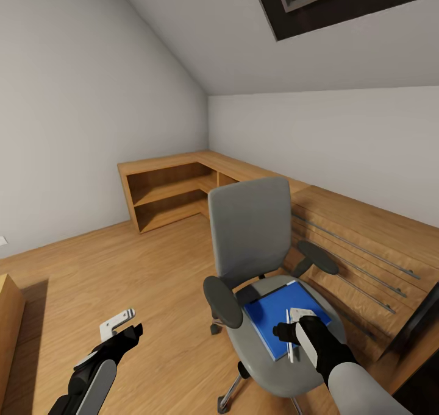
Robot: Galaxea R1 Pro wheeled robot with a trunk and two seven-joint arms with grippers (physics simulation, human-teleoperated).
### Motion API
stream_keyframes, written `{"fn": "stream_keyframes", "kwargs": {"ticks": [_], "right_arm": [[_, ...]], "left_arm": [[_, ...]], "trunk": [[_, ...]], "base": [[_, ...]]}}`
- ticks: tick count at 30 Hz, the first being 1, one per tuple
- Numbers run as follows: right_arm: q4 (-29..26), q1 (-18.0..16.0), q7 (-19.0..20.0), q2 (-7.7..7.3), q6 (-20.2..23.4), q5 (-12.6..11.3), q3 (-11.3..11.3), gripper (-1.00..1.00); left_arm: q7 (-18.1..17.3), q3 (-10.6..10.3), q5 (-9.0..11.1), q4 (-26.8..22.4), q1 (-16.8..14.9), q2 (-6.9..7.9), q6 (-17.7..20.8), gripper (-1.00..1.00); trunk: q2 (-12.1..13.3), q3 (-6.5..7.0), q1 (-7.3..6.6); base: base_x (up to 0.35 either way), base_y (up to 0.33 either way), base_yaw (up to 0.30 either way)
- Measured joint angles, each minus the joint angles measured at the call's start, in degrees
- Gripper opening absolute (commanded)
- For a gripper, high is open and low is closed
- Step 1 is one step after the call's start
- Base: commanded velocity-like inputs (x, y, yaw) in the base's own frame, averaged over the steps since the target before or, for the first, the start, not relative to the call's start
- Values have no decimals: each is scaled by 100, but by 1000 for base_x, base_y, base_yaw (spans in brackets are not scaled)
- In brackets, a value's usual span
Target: In the bedroom, organize the workspace by keeping the computer under the desk, ensuring the monitor is on the desk, placing the keyboard on the desk next to the monitor, placing the mouse on the desk next to the keyboard, moving the folder from the swivel chair onto the desk next to the mouse, stacking the notebook on top of the folder with the pen on top of the notebook, and positioning the swivel chair next to the desk.
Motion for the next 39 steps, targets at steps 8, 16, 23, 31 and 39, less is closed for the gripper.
{"fn": "stream_keyframes", "kwargs": {"ticks": [8,16,23,31,39], "right_arm": [[0,-1,0,0,1,4,1,100],[0,0,0,0,4,4,7,-100],[0,1,7,0,4,26,11,-100],[-2,0,7,0,5,23,11,-100],[-5,-2,7,0,5,23,10,-100]], "left_arm": [[0,0,0,1,1,0,0,100],[0,0,-3,1,0,0,0,100],[0,0,-3,6,0,0,0,100],[0,0,-3,8,0,0,0,100],[0,0,-3,9,1,0,0,100]], "trunk": [[0,0,0],[0,0,0],[0,0,0],[0,0,0],[0,0,0]], "base": [[0,0,0],[0,0,0],[0,0,0],[0,0,0],[0,0,0]]}}
